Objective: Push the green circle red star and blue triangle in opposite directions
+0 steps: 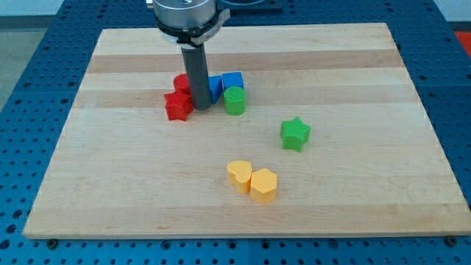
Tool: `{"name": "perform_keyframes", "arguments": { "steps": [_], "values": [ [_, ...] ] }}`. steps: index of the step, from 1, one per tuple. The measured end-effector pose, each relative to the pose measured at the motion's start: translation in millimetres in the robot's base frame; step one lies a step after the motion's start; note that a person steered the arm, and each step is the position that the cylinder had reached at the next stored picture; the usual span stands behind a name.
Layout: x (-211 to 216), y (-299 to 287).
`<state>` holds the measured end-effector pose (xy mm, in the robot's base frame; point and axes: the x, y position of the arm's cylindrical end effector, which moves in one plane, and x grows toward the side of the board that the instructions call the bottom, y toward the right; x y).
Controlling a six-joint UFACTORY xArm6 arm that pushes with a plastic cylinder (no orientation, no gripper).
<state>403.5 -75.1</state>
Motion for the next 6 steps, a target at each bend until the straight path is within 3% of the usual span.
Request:
{"name": "perform_keyframes", "arguments": {
  "steps": [6],
  "values": [
    [0.0,5.3]
  ]
}}
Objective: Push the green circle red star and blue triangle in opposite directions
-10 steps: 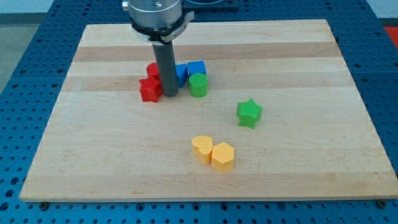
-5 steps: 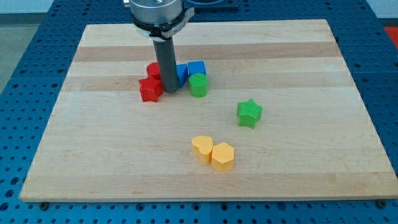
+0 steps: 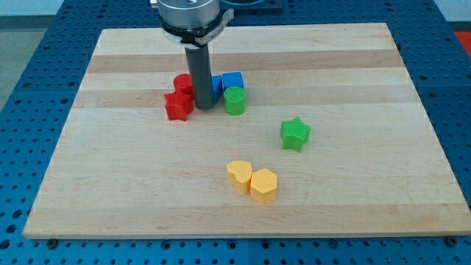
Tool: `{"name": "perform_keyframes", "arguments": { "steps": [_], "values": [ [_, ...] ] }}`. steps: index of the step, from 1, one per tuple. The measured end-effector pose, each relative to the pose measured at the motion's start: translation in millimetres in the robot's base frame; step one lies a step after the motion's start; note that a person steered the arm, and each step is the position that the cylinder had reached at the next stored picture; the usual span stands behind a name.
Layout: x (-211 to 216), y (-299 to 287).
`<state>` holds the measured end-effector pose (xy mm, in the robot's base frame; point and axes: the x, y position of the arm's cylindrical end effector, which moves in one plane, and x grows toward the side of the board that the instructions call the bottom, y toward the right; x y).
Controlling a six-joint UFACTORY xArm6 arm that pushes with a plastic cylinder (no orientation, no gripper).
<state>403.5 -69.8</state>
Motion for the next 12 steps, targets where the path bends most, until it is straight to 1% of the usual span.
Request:
{"name": "perform_keyframes", "arguments": {
  "steps": [5,7,8,9,10,11,12],
  "values": [
    [-8.3,0.3],
    [9.6,-5.8],
    [26.0,-10.4],
    [46.4,-21.4],
    [55.3,-48.5],
    [54.9,-87.8],
    [39.3,-117.3]
  ]
}}
